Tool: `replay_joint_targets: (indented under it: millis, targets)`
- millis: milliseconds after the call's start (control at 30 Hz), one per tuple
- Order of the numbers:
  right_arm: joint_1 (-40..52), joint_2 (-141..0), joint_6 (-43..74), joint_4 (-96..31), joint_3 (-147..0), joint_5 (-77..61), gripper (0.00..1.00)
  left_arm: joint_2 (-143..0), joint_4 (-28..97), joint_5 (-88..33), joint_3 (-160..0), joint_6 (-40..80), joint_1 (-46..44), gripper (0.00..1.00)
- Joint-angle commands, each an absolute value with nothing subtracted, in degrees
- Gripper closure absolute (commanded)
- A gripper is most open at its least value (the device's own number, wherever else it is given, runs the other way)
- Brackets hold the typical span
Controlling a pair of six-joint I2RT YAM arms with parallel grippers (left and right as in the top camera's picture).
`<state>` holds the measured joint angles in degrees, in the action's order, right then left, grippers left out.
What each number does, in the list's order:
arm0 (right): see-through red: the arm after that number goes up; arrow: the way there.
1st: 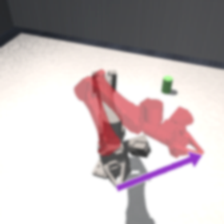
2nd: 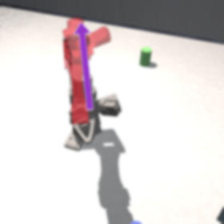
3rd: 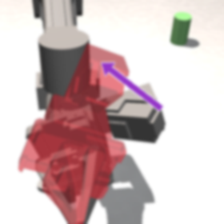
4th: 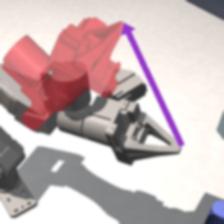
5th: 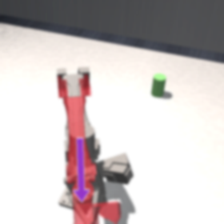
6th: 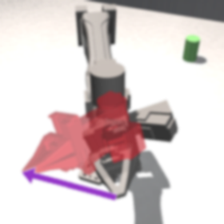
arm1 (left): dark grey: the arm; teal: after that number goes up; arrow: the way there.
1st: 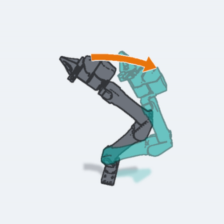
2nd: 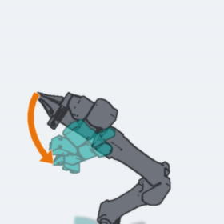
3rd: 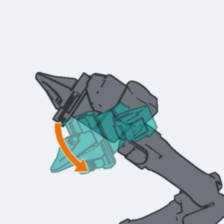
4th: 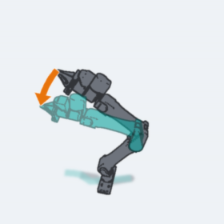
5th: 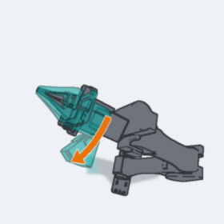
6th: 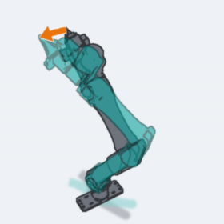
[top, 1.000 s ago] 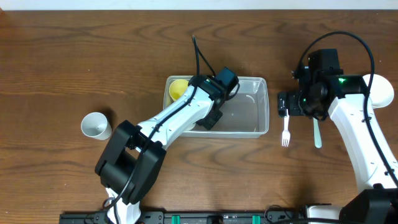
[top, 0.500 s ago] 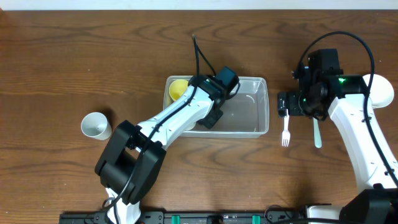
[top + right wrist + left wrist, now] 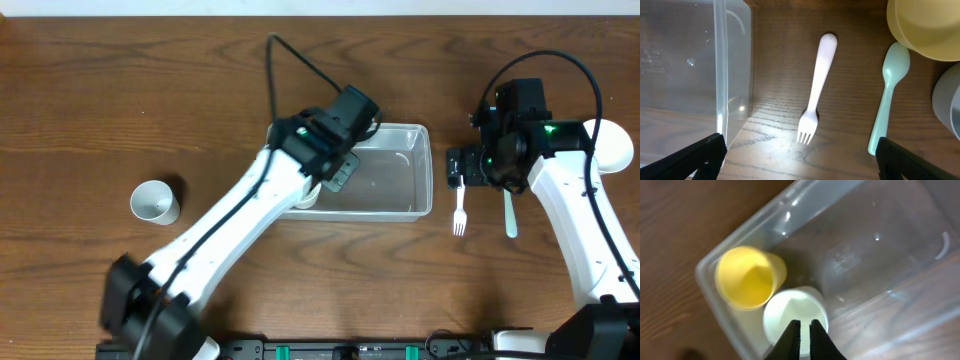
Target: Pack container
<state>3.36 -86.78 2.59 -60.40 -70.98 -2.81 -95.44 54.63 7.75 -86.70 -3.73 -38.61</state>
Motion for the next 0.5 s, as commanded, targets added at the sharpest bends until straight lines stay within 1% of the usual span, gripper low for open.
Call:
replay_joint_targets:
  millis: [0, 33, 100, 267, 367, 467]
  targets:
    - [2.96, -87.0, 2.7, -60.4, -71.83, -2.35, 0.03, -88.95, 56.9, 8.69, -88.01, 1.28, -34.52, 0.89]
    - [2.96, -87.0, 2.7, -60.4, -71.83, -2.35, 0.02, -87.39, 57.6, 8.69, -88.01, 2.39, -32.75, 0.85]
    - [2.96, -87.0, 2.72, -60.31, -71.83, -2.35, 0.01, -84.23, 59.09, 8.67, -88.01, 4.54, -27.86, 0.7]
    - [2.96, -87.0, 2.72, -60.1, -71.83, -2.37, 0.01, -80.66, 62.52, 8.6, -87.99, 7.97, -12.16, 0.65]
    - [2.96, -87.0, 2.72, -60.07, -71.83, -2.37, 0.01, -81.67, 63.96, 7.88, -87.11, 8.4, -3.55, 0.6]
    - [2.96, -87.0, 2.72, -60.07, -71.83, -2.37, 0.01, -83.5, 63.88, 4.38, -85.14, 8.54, 2.11, 0.58]
